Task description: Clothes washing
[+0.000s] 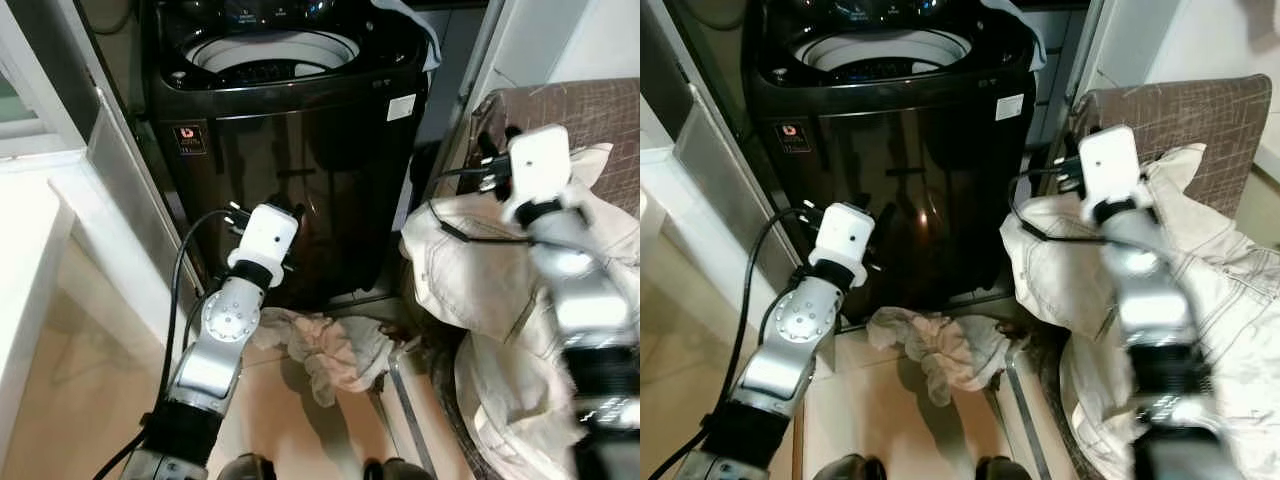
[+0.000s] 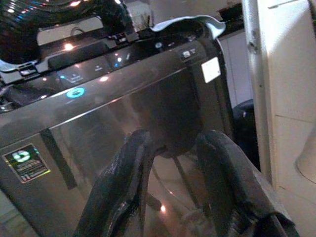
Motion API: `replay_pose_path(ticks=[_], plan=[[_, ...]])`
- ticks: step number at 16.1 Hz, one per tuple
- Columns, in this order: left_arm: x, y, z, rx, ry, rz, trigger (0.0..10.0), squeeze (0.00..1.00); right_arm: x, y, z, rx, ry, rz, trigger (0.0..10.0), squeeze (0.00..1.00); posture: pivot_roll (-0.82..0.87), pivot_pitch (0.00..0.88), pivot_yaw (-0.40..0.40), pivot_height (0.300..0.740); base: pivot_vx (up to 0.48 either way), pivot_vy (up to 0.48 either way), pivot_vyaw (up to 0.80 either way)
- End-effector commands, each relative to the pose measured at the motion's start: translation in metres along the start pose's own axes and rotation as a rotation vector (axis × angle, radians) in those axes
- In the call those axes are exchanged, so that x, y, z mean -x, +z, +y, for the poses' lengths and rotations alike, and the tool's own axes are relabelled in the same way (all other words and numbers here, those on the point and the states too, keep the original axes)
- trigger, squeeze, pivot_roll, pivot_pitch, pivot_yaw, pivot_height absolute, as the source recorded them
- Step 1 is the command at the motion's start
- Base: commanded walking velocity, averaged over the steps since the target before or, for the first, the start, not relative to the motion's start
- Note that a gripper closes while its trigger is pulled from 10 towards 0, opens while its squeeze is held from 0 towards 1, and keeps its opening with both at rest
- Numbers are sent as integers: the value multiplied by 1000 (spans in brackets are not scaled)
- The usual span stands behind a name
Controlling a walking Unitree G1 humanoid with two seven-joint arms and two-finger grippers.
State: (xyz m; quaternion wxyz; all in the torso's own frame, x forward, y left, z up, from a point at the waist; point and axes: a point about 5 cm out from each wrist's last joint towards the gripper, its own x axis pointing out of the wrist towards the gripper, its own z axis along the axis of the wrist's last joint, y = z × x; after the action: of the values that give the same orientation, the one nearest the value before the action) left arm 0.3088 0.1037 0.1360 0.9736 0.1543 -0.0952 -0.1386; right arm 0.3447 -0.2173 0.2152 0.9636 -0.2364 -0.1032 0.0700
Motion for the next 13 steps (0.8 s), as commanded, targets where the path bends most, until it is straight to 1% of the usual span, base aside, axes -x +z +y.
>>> replay_pose_path(ticks=[1, 2, 3, 4, 5, 6, 7, 8, 9, 11, 12, 13], plan=[[-4, 4, -3, -10, -22, -20, 10000, 0, -2, 19, -35, 98, 144, -24, 10000, 1000, -144, 32, 25, 736, 0, 0, 0], [-5, 4, -3, -11, -25, -23, 10000, 0, 1, 34, -59, 154, 215, -25, 10000, 1000, -149, 28, 26, 736, 0, 0, 0], [-5, 4, -2, -11, -25, -23, 10000, 0, 3, 39, -71, 184, 260, 2, 10000, 1000, -154, 25, 26, 736, 0, 0, 0], [-6, 4, -2, -11, -25, -23, 10000, 0, 8, 45, -89, 226, 343, 58, 10000, 1000, -159, 23, 25, 736, 0, 0, 0], [-8, 4, -1, -8, -26, -26, 10000, 0, 11, 45, -101, 255, 417, 125, 10000, 1000, -165, 23, 24, 736, 0, 0, 0], [-9, 5, -2, -2, -26, -30, 10000, 0, 14, 38, -111, 259, 491, 216, 10000, 1000, -169, 23, 20, 736, 0, 0, 0], [-10, 5, -3, 1, -26, -32, 10000, 0, 15, 34, -114, 273, 511, 254, 10000, 1000, -169, 23, 20, 736, 0, 0, 0], [-11, 6, -5, 9, -27, -36, 10000, 0, 15, 20, -110, 275, 587, 330, 10000, 1000, -171, 23, 15, 736, 0, 0, 0], [-11, 7, -7, 15, -28, -40, 10000, 0, 20, 3, -101, 283, 673, 408, 10000, 1000, -166, 26, 10, 736, 0, 0, 0], [-11, 7, -8, 20, -26, -41, 10000, 0, 22, -11, -95, 314, 703, 472, 10000, 1000, -166, 26, 10, 736, 0, 0, 0], [-10, 6, -8, 24, -20, -40, 10000, 0, 20, -27, -91, 365, 692, 537, 10000, 0, -151, 35, -2, 736, 0, 0, 0], [-9, 5, -8, 25, -15, -38, 10000, 0, 17, -35, -85, 355, 679, 543, 10000, 0, -151, 35, -2, 736, 0, 0, 0]])
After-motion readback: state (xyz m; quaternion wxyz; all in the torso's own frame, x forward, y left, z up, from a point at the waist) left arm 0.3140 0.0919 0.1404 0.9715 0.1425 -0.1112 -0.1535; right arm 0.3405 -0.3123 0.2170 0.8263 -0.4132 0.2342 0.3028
